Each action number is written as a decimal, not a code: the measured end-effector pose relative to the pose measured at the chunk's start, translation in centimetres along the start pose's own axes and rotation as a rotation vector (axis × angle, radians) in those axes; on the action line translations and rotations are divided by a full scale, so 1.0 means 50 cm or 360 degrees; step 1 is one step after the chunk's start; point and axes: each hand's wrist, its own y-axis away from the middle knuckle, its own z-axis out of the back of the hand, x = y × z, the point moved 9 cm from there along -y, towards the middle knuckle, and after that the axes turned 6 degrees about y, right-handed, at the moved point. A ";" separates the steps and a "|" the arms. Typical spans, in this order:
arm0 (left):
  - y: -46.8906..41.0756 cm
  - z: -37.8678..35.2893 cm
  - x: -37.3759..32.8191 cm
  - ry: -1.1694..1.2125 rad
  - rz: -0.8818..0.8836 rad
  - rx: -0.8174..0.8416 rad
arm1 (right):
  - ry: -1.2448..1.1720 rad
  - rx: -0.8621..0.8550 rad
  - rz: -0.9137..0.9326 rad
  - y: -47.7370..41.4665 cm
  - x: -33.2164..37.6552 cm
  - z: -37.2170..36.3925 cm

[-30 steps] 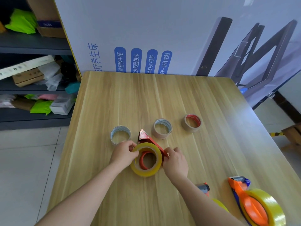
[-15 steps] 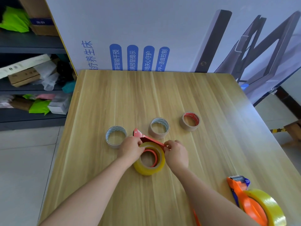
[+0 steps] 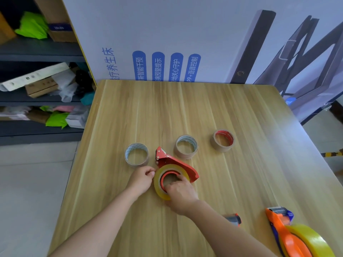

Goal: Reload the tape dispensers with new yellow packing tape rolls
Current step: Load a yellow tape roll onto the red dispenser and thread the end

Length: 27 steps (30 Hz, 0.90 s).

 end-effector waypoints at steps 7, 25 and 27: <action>0.054 -0.011 0.016 0.0962 0.0316 0.0114 | -0.1085 -0.0080 -0.0159 0.015 -0.027 0.069; 0.161 0.194 -0.094 0.0898 -0.0081 -0.0541 | -0.2615 -0.0194 -0.0076 0.076 0.073 0.224; 0.167 0.173 -0.084 0.1143 0.0168 -0.0341 | -0.2645 -0.0229 -0.0002 0.080 0.088 0.250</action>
